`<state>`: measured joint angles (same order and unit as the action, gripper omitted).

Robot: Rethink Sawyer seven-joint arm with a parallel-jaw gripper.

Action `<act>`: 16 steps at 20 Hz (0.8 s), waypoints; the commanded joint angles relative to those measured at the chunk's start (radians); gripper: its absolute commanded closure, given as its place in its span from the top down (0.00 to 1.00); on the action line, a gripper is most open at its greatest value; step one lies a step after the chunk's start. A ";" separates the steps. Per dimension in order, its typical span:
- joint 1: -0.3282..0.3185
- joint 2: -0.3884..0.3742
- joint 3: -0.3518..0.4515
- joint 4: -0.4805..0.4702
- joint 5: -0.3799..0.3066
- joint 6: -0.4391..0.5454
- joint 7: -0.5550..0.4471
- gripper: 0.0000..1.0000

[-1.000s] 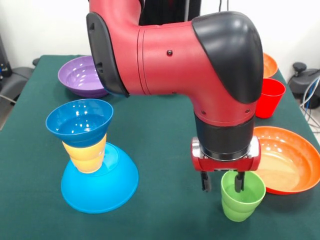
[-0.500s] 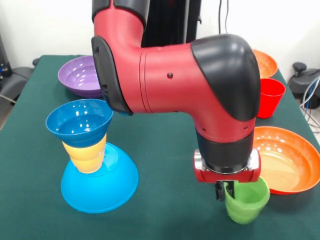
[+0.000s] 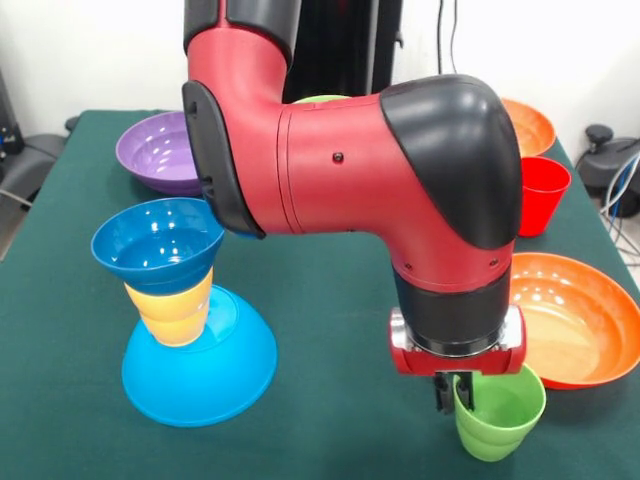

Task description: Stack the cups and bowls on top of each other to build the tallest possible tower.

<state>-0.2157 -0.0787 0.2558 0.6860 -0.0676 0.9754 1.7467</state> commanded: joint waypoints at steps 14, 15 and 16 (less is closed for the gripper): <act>-0.181 -0.692 0.059 0.807 -0.051 -0.183 -0.241 0.00; -0.199 -0.719 0.069 0.837 -0.051 -0.180 -0.255 0.00; -0.210 -0.738 0.073 0.855 -0.057 -0.165 -0.272 0.00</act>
<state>-0.3612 -0.5656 0.2562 1.2578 -0.0701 0.8869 1.7465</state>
